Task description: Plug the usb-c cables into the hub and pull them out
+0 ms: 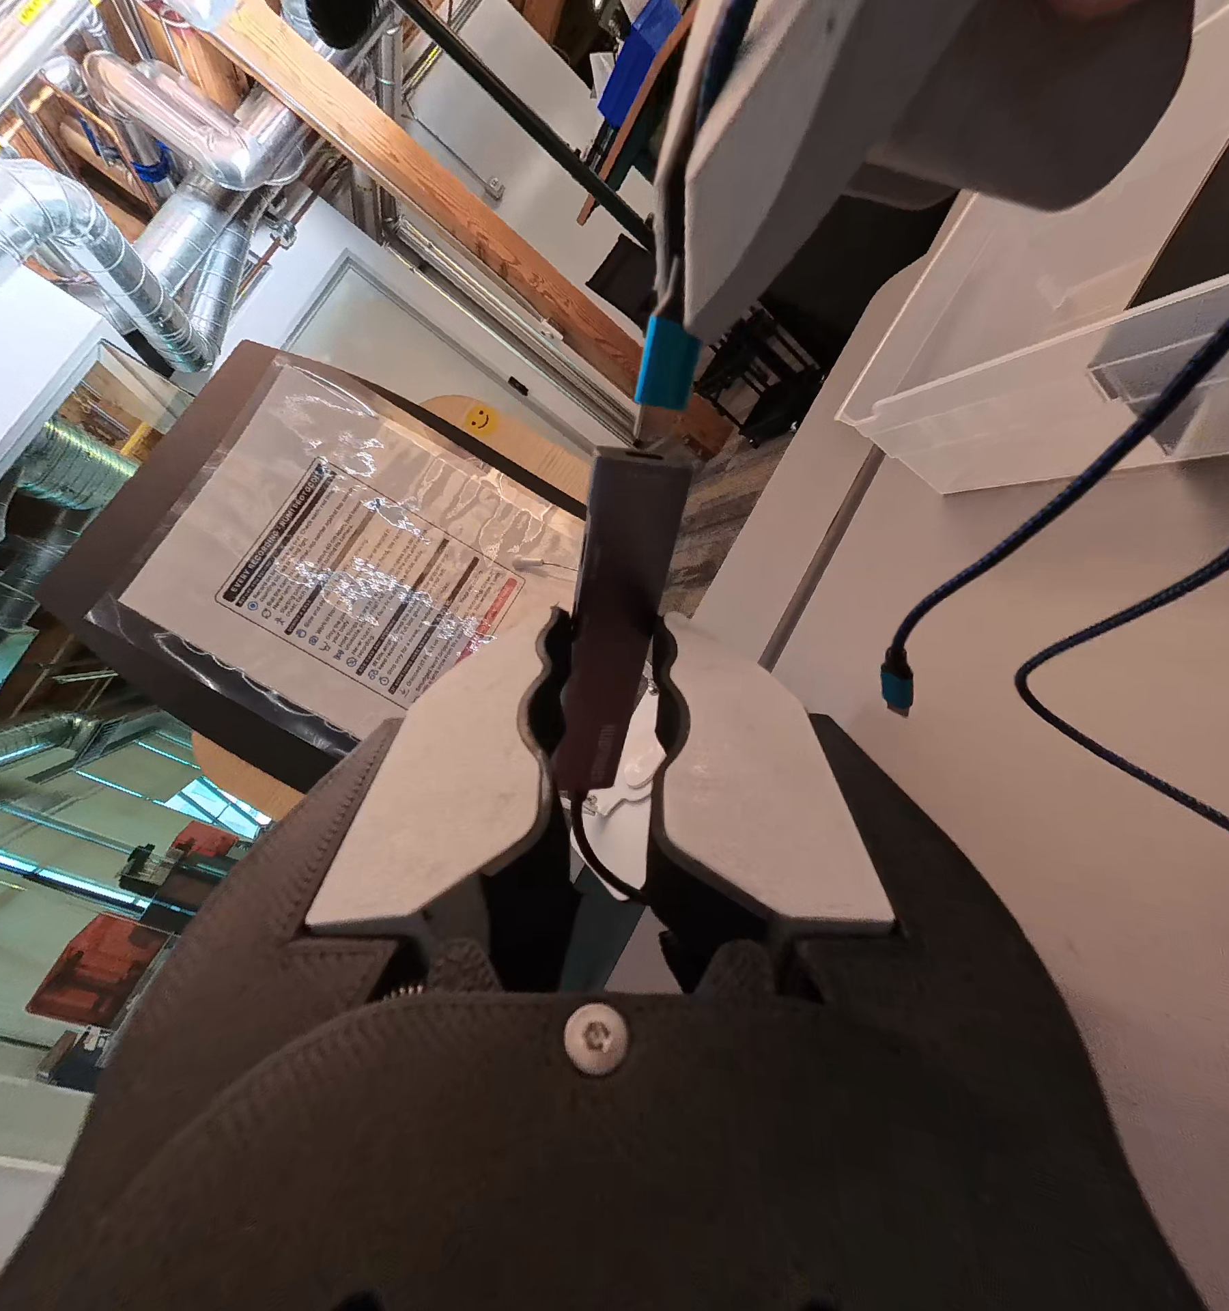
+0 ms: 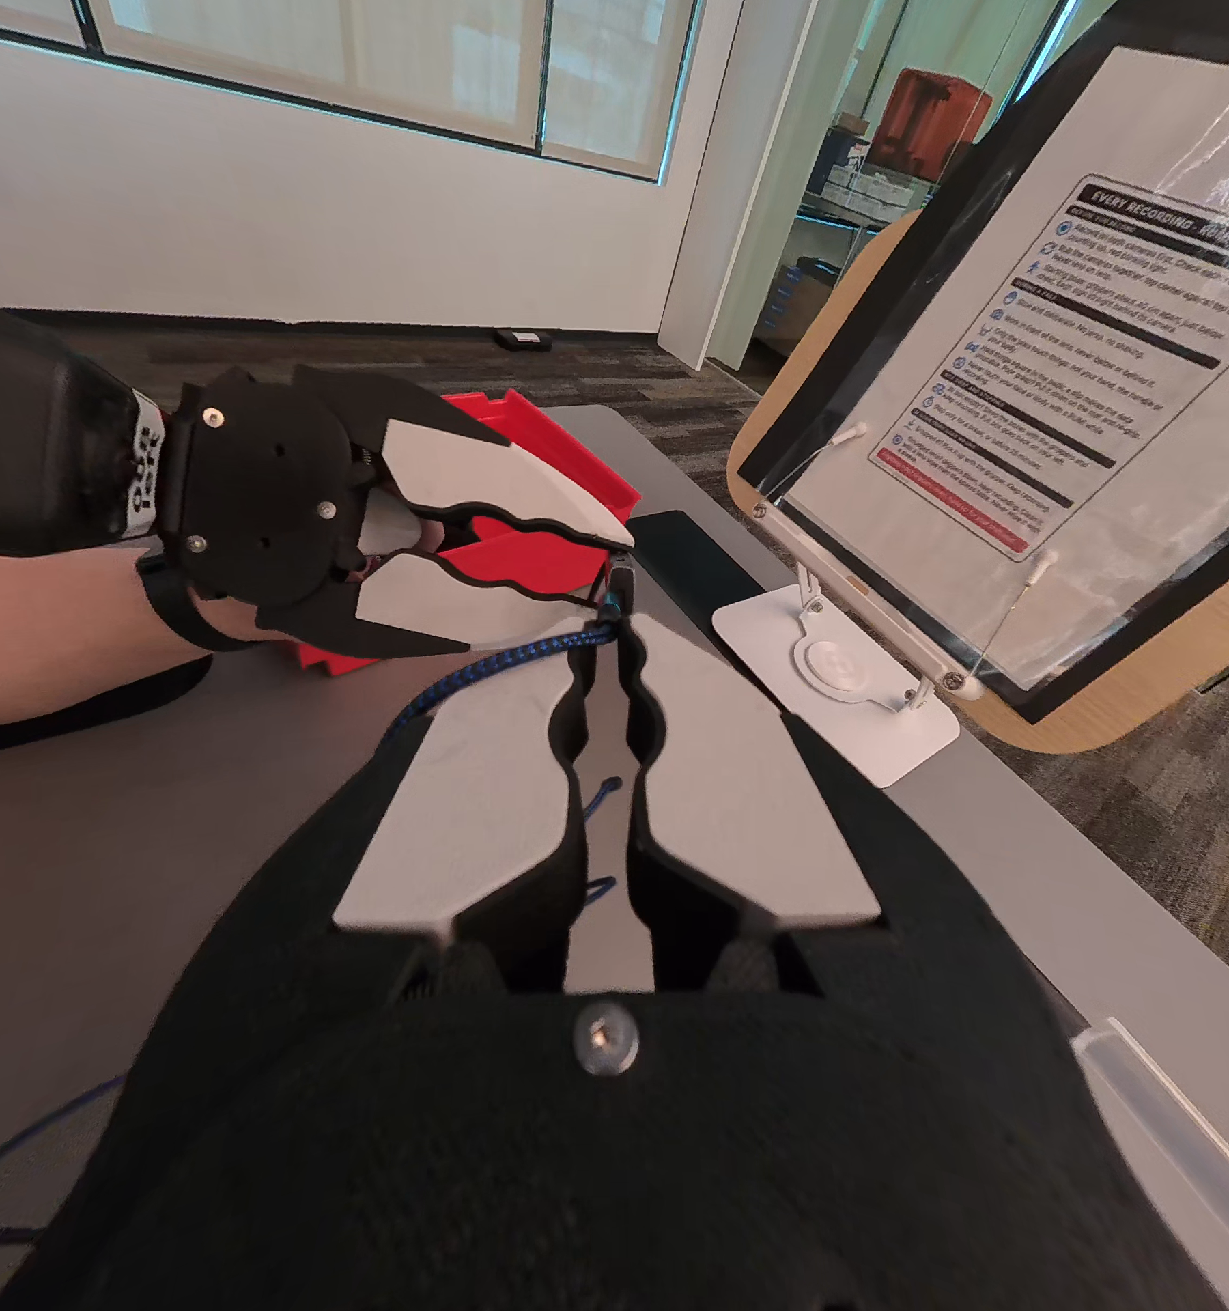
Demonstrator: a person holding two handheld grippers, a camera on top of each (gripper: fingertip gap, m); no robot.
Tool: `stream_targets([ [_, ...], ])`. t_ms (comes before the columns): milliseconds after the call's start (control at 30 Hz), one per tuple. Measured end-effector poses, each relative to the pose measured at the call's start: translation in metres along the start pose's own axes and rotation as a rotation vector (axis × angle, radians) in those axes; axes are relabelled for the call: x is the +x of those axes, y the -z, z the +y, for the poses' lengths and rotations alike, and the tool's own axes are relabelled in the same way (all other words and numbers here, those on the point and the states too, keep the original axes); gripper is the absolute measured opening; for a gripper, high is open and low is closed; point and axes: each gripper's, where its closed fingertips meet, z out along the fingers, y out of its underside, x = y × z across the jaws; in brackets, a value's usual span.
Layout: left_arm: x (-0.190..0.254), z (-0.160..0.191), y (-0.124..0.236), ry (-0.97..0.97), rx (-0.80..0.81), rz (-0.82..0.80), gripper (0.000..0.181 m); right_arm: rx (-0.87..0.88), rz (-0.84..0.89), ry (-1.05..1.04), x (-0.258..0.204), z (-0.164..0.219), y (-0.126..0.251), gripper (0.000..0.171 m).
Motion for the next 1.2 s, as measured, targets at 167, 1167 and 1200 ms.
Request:
stream_targets([
  [167,0.001,-0.001,0.000,-0.016,0.003,-0.003,0.021,-0.002,-0.009,-0.015,0.002,0.003,-0.002,0.006],
  [1167,0.003,0.001,0.005,-0.107,-0.083,-0.003,0.020,0.015,-0.088,-0.053,-0.002,0.010,-0.007,0.007],
  [1200,0.003,0.002,0.005,-0.108,-0.094,-0.005,0.020,0.009,-0.083,-0.051,-0.002,0.011,-0.008,0.007],
])
